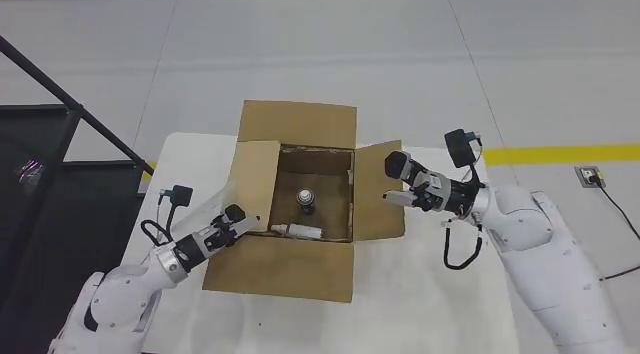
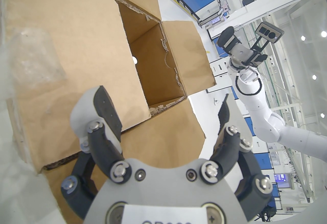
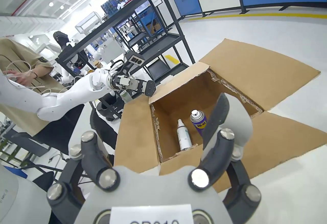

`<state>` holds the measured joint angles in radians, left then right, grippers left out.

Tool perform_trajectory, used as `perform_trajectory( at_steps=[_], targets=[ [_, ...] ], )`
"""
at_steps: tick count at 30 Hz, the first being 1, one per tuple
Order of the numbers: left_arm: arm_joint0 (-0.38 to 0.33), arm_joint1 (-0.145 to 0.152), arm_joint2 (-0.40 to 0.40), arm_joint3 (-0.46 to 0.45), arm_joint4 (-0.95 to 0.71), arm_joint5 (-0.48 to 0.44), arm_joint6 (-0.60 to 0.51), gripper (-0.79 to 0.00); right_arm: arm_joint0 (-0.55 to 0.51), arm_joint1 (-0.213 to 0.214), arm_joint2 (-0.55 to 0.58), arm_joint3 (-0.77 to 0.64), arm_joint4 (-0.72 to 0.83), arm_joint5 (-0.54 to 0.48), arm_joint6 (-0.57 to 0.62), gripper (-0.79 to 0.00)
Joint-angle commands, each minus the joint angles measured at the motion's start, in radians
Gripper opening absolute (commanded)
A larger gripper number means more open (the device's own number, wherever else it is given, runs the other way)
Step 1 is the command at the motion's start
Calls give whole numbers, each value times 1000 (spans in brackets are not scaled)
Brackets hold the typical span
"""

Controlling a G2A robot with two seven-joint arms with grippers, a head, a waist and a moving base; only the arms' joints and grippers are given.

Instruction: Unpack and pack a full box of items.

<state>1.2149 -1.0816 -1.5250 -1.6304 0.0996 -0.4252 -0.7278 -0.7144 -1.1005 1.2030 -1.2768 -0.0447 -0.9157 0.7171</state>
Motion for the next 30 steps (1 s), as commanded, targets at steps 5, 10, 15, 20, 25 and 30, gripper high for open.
perform_trajectory(
  at_steps=[5,10,15,20,25,30],
  targets=[
    [-1,2,10,2,-2,0,8,0,-12,29,27,62,365,70,251,0],
    [-5,4,17,4,-2,2,8,0,11,45,46,147,483,239,387,0],
    [-7,6,19,8,-3,1,12,0,73,35,-6,230,493,364,434,0],
    [-9,9,20,23,-1,1,17,0,149,7,-88,285,526,368,493,0],
    [-20,9,30,45,3,11,28,0,208,-22,-152,295,570,309,497,0],
    [-25,10,36,57,4,17,40,0,245,-39,-214,254,585,280,467,0]
  ],
)
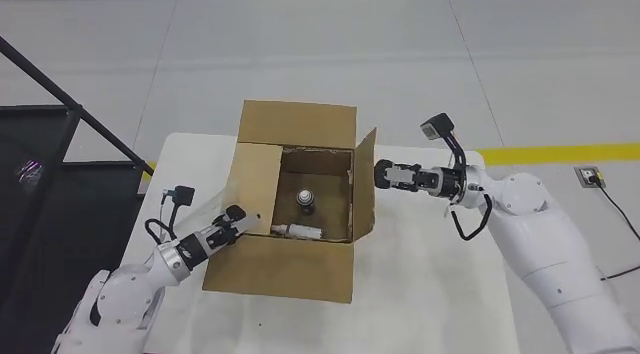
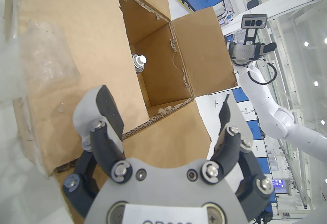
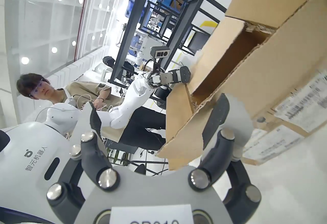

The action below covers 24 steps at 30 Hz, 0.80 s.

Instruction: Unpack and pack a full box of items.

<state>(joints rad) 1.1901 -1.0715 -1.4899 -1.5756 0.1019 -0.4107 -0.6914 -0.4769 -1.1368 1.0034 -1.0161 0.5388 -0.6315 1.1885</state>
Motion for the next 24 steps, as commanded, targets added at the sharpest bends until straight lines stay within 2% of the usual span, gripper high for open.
perform_trajectory(
  at_steps=[1,8,16,24],
  targets=[
    [-1,0,2,4,2,4,6,0,20,-6,-30,-2,-11,-4,-4,0],
    [-2,2,5,16,1,11,26,0,131,-66,-188,49,-24,6,6,0],
    [8,6,-17,10,-27,9,33,0,234,-159,-338,223,2,-13,-13,0],
    [19,12,-54,-8,-89,-2,28,0,293,-245,-428,383,0,-23,-23,0]
  ],
)
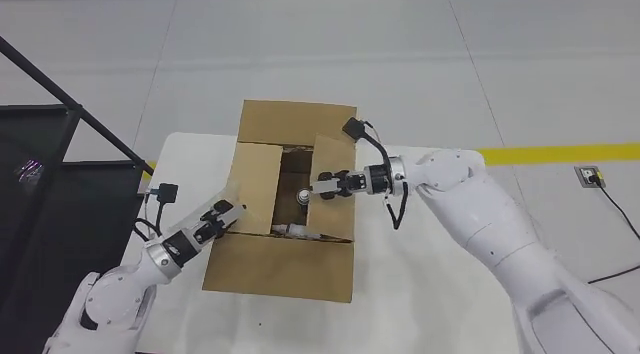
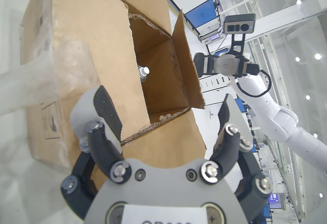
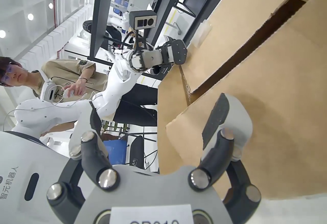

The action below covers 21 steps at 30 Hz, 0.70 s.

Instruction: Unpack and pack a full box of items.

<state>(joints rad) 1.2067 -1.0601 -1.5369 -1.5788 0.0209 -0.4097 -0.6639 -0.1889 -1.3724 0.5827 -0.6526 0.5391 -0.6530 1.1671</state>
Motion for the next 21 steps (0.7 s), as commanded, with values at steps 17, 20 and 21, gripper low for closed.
perform_trajectory(
  at_steps=[17,20,21],
  targets=[
    [117,55,-248,-19,-133,-73,-342,0,66,-130,-108,216,-100,-3,-3,0],
    [137,67,-264,-1,-147,-92,-460,0,74,-145,-112,240,-110,-7,-7,0],
    [141,71,-268,2,-141,-98,-497,0,76,-149,-112,247,-111,-9,-9,0]
  ],
)
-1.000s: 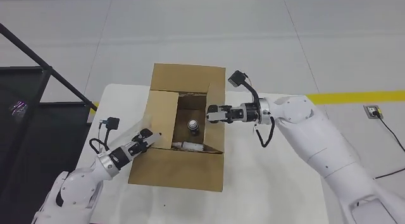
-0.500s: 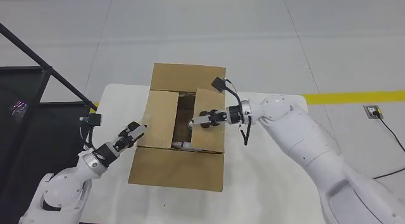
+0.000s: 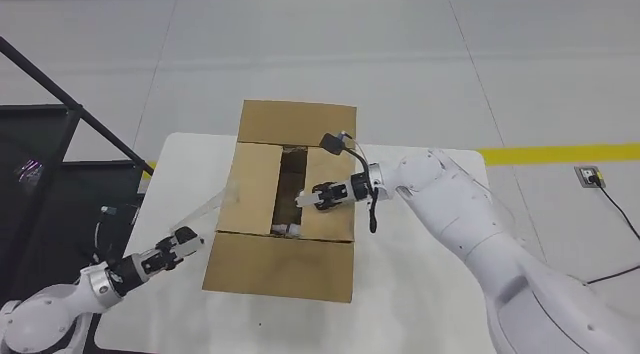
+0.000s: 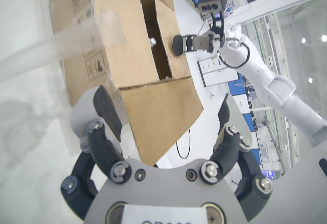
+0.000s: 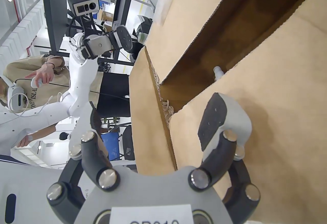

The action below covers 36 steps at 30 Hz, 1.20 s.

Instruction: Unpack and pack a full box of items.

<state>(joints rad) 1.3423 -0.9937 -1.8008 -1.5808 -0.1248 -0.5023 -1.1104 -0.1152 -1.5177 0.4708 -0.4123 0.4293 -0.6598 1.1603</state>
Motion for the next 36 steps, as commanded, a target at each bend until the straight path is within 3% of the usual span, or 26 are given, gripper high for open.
perform_trajectory(
  at_steps=[1,7,14,19,27,36],
  targets=[
    [12,9,-5,9,10,-7,-89,0,5,-8,-1,15,-4,-3,-3,0],
    [29,31,28,7,-35,28,-235,0,14,-26,2,47,-10,-13,-13,0],
    [22,53,101,13,-174,50,-258,0,14,-38,9,63,-12,-26,-26,0],
    [7,68,137,23,-197,41,-249,0,14,-42,14,68,-15,-33,-33,0],
    [-5,90,120,31,-337,46,-254,0,24,-40,36,89,-7,-67,-67,0],
    [-46,88,137,27,-399,11,-164,0,55,-19,126,210,78,-107,-254,0]
  ],
)
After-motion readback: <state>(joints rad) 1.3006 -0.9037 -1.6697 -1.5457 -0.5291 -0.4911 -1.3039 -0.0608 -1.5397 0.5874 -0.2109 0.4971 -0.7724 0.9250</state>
